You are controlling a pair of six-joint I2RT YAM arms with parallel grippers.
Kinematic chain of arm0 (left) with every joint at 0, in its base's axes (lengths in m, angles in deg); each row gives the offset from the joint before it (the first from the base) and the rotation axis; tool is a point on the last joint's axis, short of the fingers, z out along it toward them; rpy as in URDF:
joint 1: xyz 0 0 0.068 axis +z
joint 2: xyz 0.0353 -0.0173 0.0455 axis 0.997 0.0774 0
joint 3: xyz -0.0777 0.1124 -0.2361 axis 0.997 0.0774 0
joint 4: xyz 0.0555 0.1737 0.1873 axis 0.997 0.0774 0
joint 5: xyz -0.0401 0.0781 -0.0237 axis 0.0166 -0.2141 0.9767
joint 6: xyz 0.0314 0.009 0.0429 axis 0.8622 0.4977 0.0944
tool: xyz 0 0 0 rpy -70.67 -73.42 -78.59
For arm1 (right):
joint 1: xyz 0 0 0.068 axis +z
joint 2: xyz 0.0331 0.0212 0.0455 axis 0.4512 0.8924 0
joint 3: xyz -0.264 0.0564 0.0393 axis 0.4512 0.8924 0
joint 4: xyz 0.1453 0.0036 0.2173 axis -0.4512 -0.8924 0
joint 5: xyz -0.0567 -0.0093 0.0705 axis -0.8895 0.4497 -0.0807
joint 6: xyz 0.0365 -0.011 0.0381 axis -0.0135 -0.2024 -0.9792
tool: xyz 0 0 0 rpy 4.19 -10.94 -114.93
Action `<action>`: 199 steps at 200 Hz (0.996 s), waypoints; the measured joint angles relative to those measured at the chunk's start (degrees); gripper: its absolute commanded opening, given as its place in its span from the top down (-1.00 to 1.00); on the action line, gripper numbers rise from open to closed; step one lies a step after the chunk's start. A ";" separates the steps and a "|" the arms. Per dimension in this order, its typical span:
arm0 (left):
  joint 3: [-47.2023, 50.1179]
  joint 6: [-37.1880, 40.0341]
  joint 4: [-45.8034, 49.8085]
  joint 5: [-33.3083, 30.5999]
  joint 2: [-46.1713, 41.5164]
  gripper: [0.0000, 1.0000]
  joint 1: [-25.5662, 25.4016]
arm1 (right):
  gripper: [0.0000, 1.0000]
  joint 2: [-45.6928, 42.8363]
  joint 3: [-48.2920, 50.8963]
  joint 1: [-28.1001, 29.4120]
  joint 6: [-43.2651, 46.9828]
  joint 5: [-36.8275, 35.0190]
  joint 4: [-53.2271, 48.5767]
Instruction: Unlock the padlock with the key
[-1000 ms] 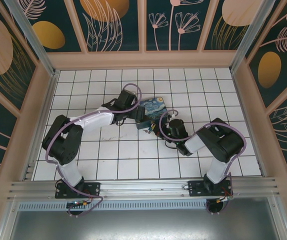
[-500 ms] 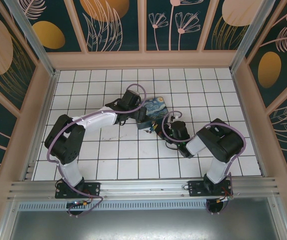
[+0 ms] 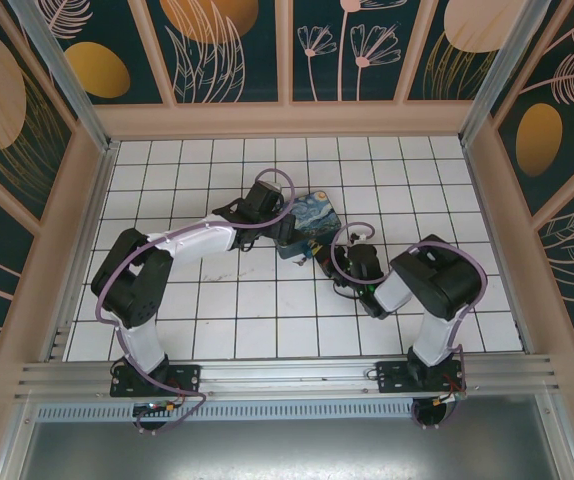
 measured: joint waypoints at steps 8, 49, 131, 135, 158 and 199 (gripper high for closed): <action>0.07 0.00 -0.17 0.04 0.02 -0.93 0.00 | 1.00 0.63 0.09 -0.02 -0.87 0.02 1.01; 0.09 0.00 -0.83 0.22 0.33 -0.91 0.00 | 1.00 1.79 1.18 -0.72 -4.74 0.02 5.03; 0.09 -0.02 -3.61 1.14 1.46 -0.86 -0.22 | 1.00 1.36 -0.44 -4.76 -4.52 2.21 2.27; 0.07 -0.02 -3.67 1.18 1.51 -0.86 -0.22 | 1.00 1.01 -0.72 -4.90 -4.17 2.32 1.36; 0.07 -0.02 -4.31 1.20 1.75 -0.85 -0.22 | 1.00 -2.01 -2.78 -6.03 -0.57 3.10 -6.45; 0.07 -0.04 -5.66 1.20 2.32 -0.83 -0.20 | 1.00 -5.99 -7.65 -7.76 6.78 3.08 -20.44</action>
